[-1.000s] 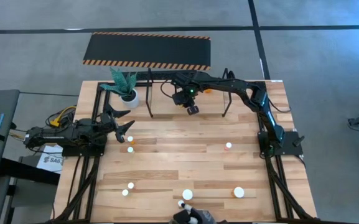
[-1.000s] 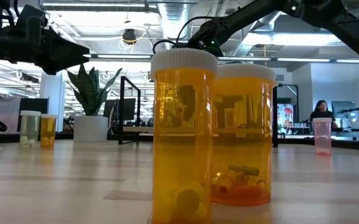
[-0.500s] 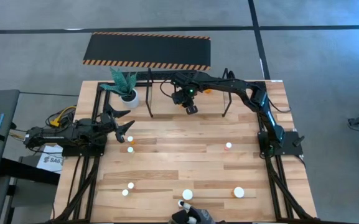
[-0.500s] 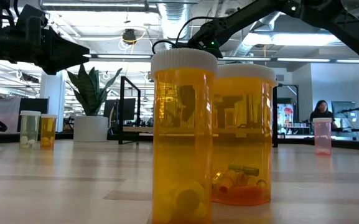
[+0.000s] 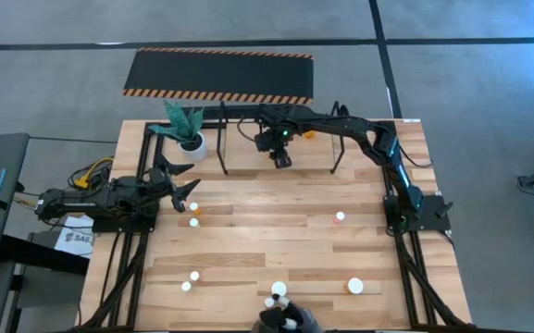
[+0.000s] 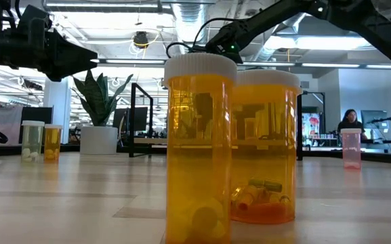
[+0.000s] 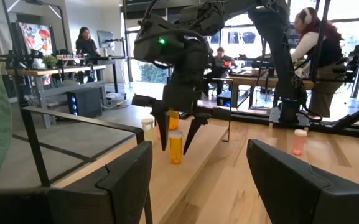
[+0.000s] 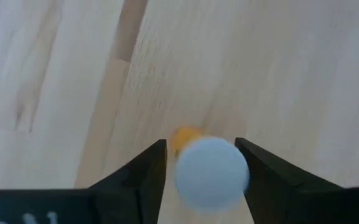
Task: Pick and place medicine bottles onto shelf by color
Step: Put the top right small orange pill bottle on the shelf
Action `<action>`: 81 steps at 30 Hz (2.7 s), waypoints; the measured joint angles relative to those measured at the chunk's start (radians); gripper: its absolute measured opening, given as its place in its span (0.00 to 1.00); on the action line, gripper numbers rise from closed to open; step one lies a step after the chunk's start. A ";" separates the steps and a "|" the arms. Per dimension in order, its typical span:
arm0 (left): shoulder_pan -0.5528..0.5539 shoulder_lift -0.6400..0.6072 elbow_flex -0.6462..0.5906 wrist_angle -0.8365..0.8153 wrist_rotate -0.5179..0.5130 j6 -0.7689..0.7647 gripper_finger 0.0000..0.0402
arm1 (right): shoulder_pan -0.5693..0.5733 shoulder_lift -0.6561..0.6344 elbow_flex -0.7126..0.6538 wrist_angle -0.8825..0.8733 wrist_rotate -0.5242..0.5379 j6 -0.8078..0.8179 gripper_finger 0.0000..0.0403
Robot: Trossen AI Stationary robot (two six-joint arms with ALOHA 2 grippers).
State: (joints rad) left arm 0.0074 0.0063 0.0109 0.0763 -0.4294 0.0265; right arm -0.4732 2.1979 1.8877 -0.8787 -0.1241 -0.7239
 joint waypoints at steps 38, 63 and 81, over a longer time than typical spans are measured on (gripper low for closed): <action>0.000 0.000 0.000 0.000 0.000 0.000 0.62 | -0.050 -0.783 -0.646 0.129 -0.073 0.066 0.51; 0.000 0.000 0.000 0.000 0.000 0.000 0.62 | 0.007 -1.686 -1.642 1.122 -0.005 0.174 0.51; 0.000 0.000 0.000 0.000 0.000 0.000 0.62 | 0.009 -2.017 -1.873 1.237 0.011 0.192 0.51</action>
State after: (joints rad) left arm 0.0074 0.0063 0.0108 0.0765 -0.4294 0.0261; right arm -0.4641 0.1805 0.0150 0.3586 -0.1131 -0.5321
